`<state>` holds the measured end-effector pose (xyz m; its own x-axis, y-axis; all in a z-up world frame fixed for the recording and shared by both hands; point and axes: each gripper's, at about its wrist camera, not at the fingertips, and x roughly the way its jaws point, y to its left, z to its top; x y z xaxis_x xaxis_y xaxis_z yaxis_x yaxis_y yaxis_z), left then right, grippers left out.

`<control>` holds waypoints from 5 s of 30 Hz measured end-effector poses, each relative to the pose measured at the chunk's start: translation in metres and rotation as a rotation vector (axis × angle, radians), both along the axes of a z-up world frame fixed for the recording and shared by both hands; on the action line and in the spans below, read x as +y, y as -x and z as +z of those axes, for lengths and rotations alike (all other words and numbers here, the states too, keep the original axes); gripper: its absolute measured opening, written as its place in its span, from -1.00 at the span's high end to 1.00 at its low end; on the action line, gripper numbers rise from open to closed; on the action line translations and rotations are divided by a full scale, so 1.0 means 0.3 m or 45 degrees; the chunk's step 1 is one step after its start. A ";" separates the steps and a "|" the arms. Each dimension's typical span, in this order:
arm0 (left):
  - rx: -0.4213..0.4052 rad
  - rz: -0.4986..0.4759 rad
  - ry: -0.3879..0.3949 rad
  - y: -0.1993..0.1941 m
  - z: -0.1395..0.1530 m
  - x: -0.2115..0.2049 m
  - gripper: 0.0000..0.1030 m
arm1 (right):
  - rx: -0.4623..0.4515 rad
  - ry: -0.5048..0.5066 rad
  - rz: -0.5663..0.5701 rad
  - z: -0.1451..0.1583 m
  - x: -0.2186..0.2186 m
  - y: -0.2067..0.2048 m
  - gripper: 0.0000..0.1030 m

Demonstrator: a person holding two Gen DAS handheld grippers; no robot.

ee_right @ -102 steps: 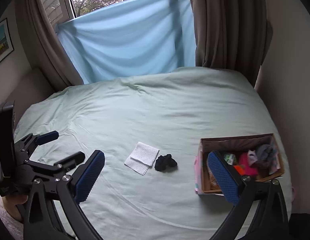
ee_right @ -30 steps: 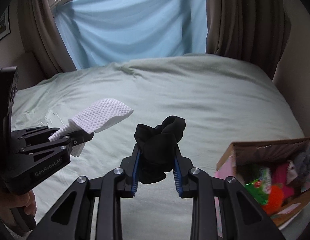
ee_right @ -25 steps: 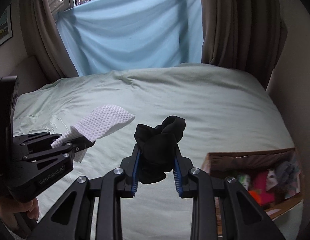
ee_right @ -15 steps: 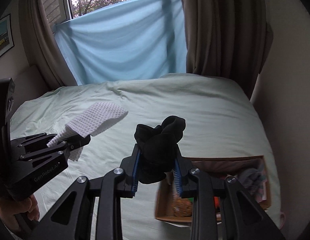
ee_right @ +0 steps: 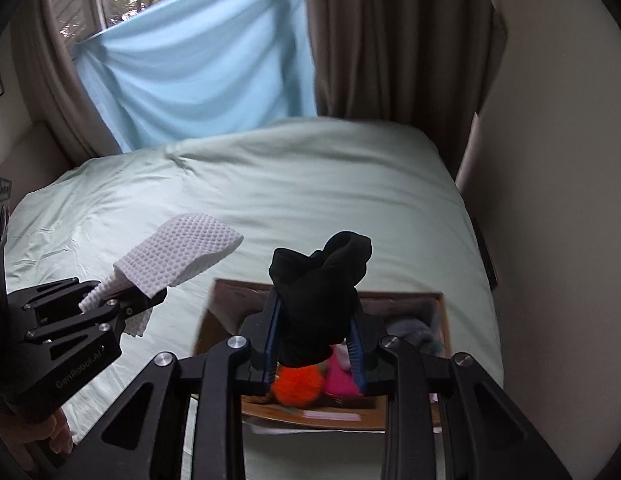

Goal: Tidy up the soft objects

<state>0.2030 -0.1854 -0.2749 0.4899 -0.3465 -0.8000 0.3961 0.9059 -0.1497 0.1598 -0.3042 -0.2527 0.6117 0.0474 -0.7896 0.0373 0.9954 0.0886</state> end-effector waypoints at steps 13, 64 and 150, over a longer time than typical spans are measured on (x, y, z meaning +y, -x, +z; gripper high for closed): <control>0.260 -0.096 -0.165 -0.096 -0.324 -0.235 0.79 | 0.242 -0.070 0.006 -0.292 -0.195 -0.057 0.48; -0.158 0.165 -0.005 0.180 0.575 0.352 -0.99 | -0.096 -0.171 0.010 0.455 0.154 0.158 -0.97; -0.691 0.368 0.046 0.450 0.850 0.735 -1.00 | -0.534 0.076 -0.082 0.784 0.505 0.348 -0.97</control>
